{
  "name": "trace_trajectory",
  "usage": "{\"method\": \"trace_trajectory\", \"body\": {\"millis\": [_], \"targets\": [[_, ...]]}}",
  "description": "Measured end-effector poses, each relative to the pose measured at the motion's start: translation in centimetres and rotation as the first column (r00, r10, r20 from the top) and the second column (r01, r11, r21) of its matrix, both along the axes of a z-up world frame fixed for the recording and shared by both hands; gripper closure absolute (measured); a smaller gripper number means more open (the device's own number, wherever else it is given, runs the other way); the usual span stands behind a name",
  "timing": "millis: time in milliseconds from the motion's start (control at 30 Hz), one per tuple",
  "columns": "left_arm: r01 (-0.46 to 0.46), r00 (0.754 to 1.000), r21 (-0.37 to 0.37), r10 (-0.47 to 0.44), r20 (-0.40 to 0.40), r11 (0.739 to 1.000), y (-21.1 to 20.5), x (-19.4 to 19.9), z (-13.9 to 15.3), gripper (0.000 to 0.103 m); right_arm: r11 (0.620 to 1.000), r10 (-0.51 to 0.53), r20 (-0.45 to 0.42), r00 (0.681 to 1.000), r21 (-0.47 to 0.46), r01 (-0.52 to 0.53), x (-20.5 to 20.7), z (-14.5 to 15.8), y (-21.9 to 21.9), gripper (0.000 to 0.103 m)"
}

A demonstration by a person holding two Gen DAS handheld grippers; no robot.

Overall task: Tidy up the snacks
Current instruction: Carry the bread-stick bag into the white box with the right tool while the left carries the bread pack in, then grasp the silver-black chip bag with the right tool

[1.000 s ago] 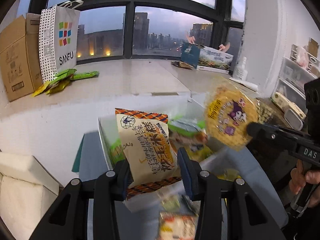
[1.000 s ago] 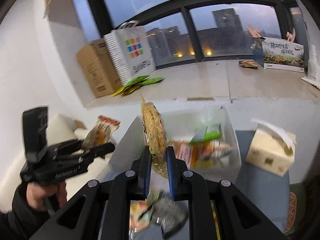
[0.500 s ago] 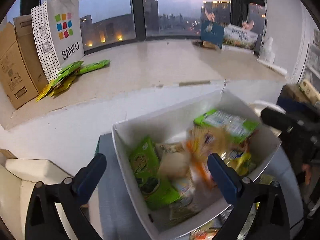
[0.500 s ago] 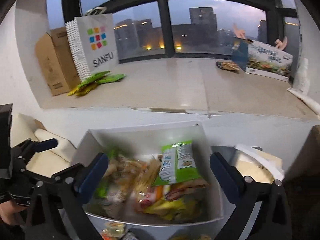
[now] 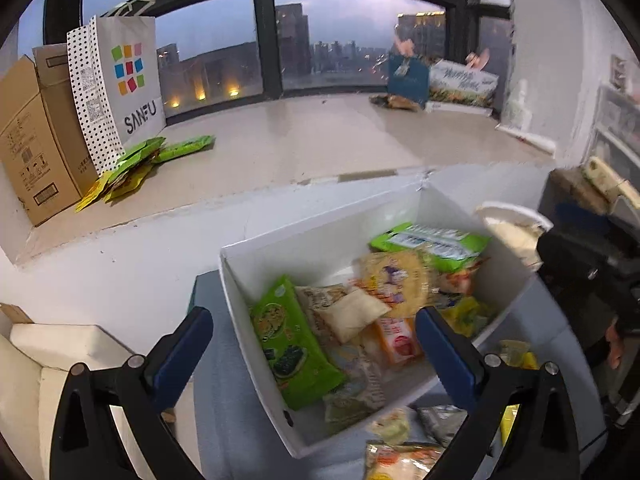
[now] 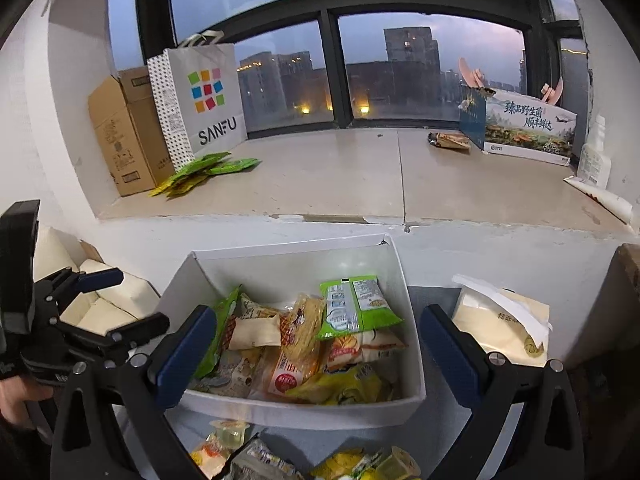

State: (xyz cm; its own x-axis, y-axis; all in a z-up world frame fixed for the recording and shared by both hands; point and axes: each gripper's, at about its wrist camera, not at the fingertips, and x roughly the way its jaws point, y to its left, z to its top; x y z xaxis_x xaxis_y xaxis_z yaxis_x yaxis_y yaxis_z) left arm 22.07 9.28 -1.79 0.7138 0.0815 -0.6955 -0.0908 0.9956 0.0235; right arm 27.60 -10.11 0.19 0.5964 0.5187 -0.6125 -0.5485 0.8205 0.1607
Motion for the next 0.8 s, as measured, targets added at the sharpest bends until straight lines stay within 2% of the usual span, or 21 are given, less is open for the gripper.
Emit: {"method": "trace_trajectory", "body": {"millis": [233, 300, 467, 633, 733, 800], "targets": [[0.062, 0.997, -0.053, -0.059, 0.05, 0.997, -2.0, -5.1, 1.4, 0.0, 0.998, 0.033, 0.03, 0.999, 0.055, -0.034, -5.2, -0.1, -4.6, 0.0], [0.095, 0.994, -0.086, -0.09, 0.054, 0.992, -2.6, -6.6, 1.2, 0.0, 0.997, 0.036, 0.03, 0.999, 0.062, -0.038, -6.7, -0.6, -5.7, 0.0], [0.12, 0.991, -0.102, -0.114, 0.069, 0.987, -4.6, -10.9, 0.2, 0.0, 0.997, 0.042, 0.015, 0.999, 0.064, -0.043, -10.9, -2.9, -9.0, 0.0], [0.116, 0.991, -0.115, -0.107, 0.077, 0.987, -6.6, -14.3, -1.2, 0.0, 0.997, 0.018, -0.029, 0.999, 0.079, -0.016, -15.0, -5.6, -12.2, 0.0], [0.12, 0.991, -0.154, -0.109, 0.075, 0.981, -7.3, -16.0, -2.1, 0.0, 0.996, -0.002, -0.049, 0.999, 0.092, 0.006, -16.5, -6.6, -13.8, 0.0], [0.104, 0.993, -0.152, -0.093, 0.074, 0.983, -7.6, -16.8, -2.4, 0.0, 0.995, -0.028, -0.017, 0.999, 0.094, 0.029, -17.3, -6.7, -14.6, 0.0]]}}
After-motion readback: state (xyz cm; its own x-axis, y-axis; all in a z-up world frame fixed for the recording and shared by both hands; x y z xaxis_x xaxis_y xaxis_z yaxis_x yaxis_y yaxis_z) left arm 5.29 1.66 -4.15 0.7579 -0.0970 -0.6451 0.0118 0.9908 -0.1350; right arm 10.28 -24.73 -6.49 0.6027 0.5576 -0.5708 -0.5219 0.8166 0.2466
